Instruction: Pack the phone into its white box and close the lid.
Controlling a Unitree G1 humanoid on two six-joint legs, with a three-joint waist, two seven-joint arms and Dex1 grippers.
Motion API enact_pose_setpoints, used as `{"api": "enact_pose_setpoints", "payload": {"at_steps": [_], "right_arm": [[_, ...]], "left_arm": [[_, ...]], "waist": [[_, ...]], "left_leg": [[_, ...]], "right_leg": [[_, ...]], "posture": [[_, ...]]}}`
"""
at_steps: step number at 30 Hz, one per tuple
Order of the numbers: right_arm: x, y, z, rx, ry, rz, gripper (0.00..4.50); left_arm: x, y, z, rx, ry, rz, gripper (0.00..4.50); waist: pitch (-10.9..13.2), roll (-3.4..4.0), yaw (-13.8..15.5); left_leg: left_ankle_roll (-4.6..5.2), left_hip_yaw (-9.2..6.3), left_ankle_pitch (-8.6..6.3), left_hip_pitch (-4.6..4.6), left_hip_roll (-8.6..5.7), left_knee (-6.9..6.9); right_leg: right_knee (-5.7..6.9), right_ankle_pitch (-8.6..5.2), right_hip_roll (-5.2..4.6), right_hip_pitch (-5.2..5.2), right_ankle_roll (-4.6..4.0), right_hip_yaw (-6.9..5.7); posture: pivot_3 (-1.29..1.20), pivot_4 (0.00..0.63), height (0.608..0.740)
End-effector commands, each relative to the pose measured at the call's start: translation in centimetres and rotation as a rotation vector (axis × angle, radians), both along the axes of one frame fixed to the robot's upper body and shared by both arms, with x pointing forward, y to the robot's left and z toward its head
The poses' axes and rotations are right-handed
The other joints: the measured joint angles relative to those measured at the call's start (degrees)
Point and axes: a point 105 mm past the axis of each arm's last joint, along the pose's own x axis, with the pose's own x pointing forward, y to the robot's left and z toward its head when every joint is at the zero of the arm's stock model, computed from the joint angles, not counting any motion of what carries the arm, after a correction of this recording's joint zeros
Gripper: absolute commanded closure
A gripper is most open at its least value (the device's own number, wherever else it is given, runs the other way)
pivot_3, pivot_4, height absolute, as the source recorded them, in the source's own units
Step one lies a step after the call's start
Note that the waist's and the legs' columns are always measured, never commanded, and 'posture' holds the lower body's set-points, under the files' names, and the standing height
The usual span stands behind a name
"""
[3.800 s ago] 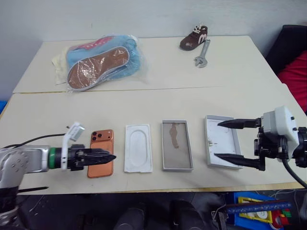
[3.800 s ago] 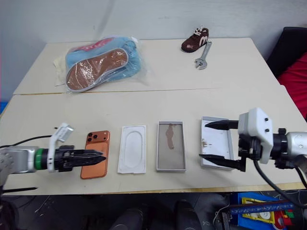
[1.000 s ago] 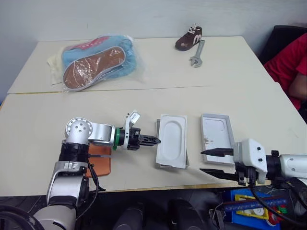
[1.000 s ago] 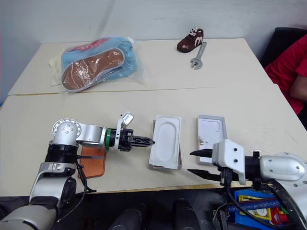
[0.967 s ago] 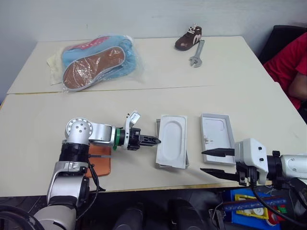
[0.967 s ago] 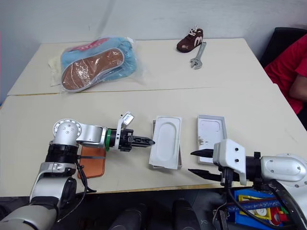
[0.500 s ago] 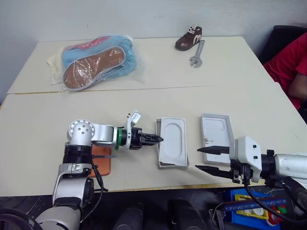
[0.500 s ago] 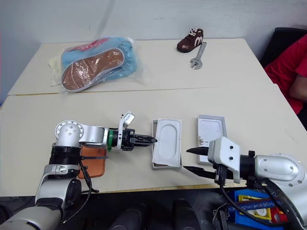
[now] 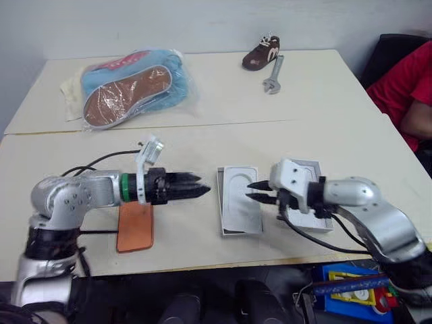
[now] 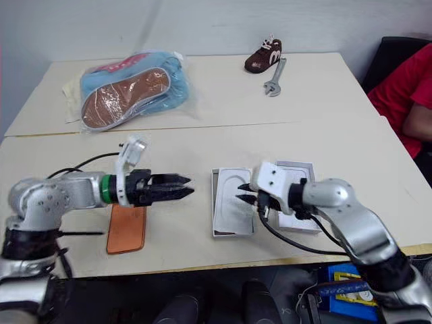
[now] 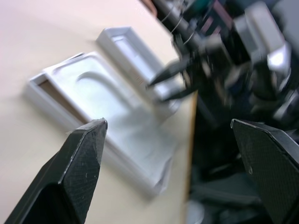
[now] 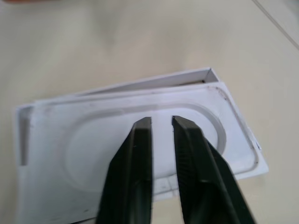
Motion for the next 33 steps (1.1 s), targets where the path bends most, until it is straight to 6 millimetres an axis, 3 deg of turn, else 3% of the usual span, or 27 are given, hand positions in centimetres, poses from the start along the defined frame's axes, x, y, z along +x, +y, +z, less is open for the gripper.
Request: {"api": "enact_pose_setpoints", "payload": {"at_steps": [1,5,11,20,24,26,33], "right_arm": [[1.8,1.0,-0.9,-0.069,-0.057,0.006,4.45],[3.1,2.8,-1.8,-0.106,-0.093,0.052,4.45],[2.3,5.2,-1.0,-0.043,-0.075,0.146,4.45],[3.4,2.3,-0.6,-0.139,-0.108,0.096,4.45],[3.5,0.0,-2.9,-0.318,-0.111,0.104,4.45],[3.7,-0.1,-2.9,-0.353,-0.138,0.111,4.45],[2.7,4.7,0.8,-0.138,-0.161,0.197,4.45]], "left_arm": [[-0.7,0.5,-0.1,0.091,-0.238,-0.114,0.00],[-1.3,0.6,-1.3,0.174,-0.362,-0.180,0.00],[-1.6,0.1,-1.9,0.180,-0.380,-0.207,0.00],[-1.3,-0.5,-2.1,0.155,-0.370,-0.196,0.00],[-1.1,-0.2,-2.3,0.155,-0.363,-0.183,0.00],[-1.0,0.0,-2.2,0.155,-0.360,-0.171,0.00],[-1.0,2.2,-2.0,0.172,-0.309,-0.074,0.00]], "waist": [[0.0,0.00,0.1],[0.0,0.01,-0.1],[0.0,0.02,-0.3],[0.0,0.02,-0.2],[0.0,0.02,-0.2],[0.0,0.02,-0.2],[0.0,0.03,-1.1]], "left_leg": [[0.00,-0.02,0.00,-0.01,0.00,0.02],[0.02,-0.02,0.00,-0.06,-0.01,0.02],[0.03,-0.03,-0.01,-0.06,0.00,-0.02],[0.03,-0.02,-0.01,-0.06,0.00,0.01],[0.04,-0.02,-0.01,-0.06,0.00,0.00],[0.04,-0.02,-0.01,-0.05,0.00,0.00],[0.03,-0.01,-0.01,-0.05,0.04,-0.01]], "right_leg": [[-0.02,0.00,0.00,0.02,-0.01,-0.03],[-0.06,0.02,-0.01,0.00,-0.04,-0.02],[0.03,0.02,0.02,-0.07,-0.04,-0.02],[0.05,0.02,0.01,-0.05,-0.03,0.00],[0.06,0.02,0.02,-0.06,-0.04,0.00],[0.05,0.02,0.02,-0.05,-0.04,0.00],[0.09,0.02,0.06,-0.09,-0.04,0.02]], "posture": [[0.00,0.150,0.740],[0.00,0.150,0.740],[0.00,0.150,0.740],[0.00,0.150,0.740],[0.00,0.150,0.740],[0.00,0.150,0.740],[0.00,0.150,0.740]]}}
